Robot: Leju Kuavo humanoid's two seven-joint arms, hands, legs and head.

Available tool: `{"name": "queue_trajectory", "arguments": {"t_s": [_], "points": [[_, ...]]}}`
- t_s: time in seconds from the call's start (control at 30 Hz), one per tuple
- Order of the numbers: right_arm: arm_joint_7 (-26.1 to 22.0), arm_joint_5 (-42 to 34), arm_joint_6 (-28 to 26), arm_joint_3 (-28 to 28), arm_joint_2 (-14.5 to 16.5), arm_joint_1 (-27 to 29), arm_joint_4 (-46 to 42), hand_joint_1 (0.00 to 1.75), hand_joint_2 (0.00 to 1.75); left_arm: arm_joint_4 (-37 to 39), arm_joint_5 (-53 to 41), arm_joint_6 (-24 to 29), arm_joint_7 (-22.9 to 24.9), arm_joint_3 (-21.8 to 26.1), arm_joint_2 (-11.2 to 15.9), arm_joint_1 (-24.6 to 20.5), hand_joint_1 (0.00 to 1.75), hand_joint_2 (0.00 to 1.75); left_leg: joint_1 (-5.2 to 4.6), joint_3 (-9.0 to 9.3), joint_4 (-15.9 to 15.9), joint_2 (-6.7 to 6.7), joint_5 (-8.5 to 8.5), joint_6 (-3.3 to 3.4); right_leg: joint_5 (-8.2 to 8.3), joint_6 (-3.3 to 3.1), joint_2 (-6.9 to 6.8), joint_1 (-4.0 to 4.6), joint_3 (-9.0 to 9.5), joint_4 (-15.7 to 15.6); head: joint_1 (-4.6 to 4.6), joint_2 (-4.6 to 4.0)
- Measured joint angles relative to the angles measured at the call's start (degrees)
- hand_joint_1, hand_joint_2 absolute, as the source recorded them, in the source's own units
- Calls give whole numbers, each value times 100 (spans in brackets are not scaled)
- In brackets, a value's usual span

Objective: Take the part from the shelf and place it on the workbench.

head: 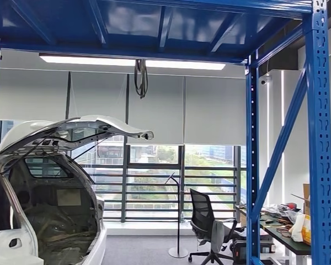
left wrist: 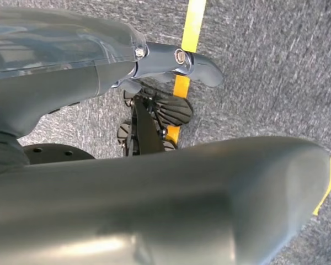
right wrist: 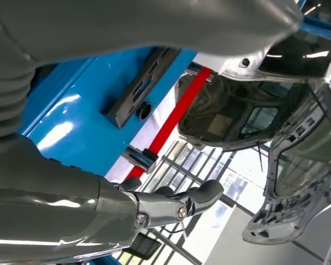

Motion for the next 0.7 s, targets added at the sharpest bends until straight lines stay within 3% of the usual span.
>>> {"name": "queue_trajectory", "arguments": {"t_s": [0.33, 0.7], "points": [[11, 686, -486, 105, 362, -121, -69, 0, 0, 0, -4, 71, -106, 211, 50, 27, 0, 0, -1, 4, 3, 1, -3, 14, 8, 16, 0, -1, 4, -12, 0, 0], [260, 1890, -843, 310, 381, -547, -33, 0, 0, 0, 40, -111, -76, 535, 33, -20, 0, 0, 14, 8, 3, 3, 0, 15, 8, 16, 0, 7, 7, -11, 0, 0]]}}
